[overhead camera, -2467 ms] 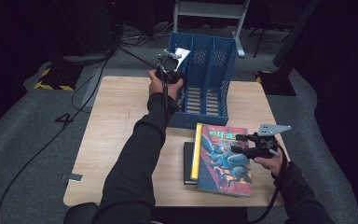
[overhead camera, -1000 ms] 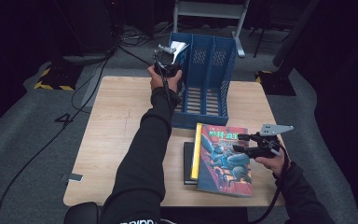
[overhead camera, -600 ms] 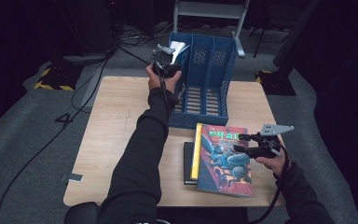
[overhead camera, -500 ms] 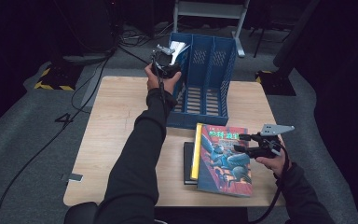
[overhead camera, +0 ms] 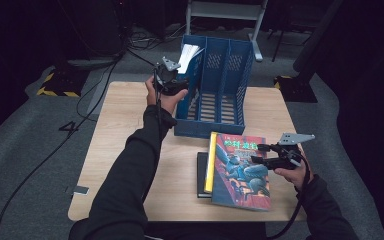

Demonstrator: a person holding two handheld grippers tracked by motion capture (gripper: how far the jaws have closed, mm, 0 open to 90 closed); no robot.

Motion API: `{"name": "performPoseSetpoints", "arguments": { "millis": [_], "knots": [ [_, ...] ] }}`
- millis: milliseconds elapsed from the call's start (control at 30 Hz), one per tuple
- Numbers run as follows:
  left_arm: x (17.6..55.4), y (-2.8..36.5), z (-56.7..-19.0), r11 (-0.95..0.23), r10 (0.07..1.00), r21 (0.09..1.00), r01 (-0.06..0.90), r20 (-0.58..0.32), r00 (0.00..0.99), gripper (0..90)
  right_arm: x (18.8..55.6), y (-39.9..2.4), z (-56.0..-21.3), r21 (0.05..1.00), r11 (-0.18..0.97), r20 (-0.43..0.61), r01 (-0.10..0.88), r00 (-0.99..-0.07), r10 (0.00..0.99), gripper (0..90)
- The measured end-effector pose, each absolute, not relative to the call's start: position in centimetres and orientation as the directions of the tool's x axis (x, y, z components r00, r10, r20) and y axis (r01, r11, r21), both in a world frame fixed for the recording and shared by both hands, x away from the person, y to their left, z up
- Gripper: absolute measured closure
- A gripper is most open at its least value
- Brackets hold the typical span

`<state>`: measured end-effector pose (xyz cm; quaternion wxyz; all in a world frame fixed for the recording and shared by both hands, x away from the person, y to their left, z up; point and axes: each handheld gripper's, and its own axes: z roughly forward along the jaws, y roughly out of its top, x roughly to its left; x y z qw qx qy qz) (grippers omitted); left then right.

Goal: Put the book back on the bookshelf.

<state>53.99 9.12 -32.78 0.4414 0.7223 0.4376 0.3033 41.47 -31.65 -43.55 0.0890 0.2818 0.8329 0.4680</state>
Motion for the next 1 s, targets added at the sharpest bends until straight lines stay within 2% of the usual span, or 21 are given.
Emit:
{"name": "performPoseSetpoints", "arguments": {
  "millis": [233, 400, 600, 1000],
  "knots": [
    [52.0, 10.4, -33.7, -0.276, 0.867, 0.895, 0.35, 0.075, 0.493, 37.5, 41.3, -31.7, -43.6, 0.82, 0.408, 0.121, 0.4, -0.82, 0.56, 36.1],
    [50.4, 11.5, -35.0, -0.32, 0.812, 0.888, 0.33, 0.077, 0.579, 32.9, 41.0, -32.1, -43.7, 0.817, 0.406, 0.123, 0.41, -0.811, 0.571, 35.9],
    [48.3, 12.3, -36.6, -0.406, 0.745, 0.864, 0.296, 0.126, 0.655, 32.1, 40.8, -32.3, -43.7, 0.81, 0.414, 0.116, 0.415, -0.806, 0.58, 35.7],
    [45.1, 12.1, -39.4, -0.525, 0.643, 0.809, 0.264, 0.173, 0.746, 30.4, 40.3, -32.2, -43.5, 0.801, 0.437, 0.095, 0.41, -0.806, 0.584, 34.1]
  ]
}}
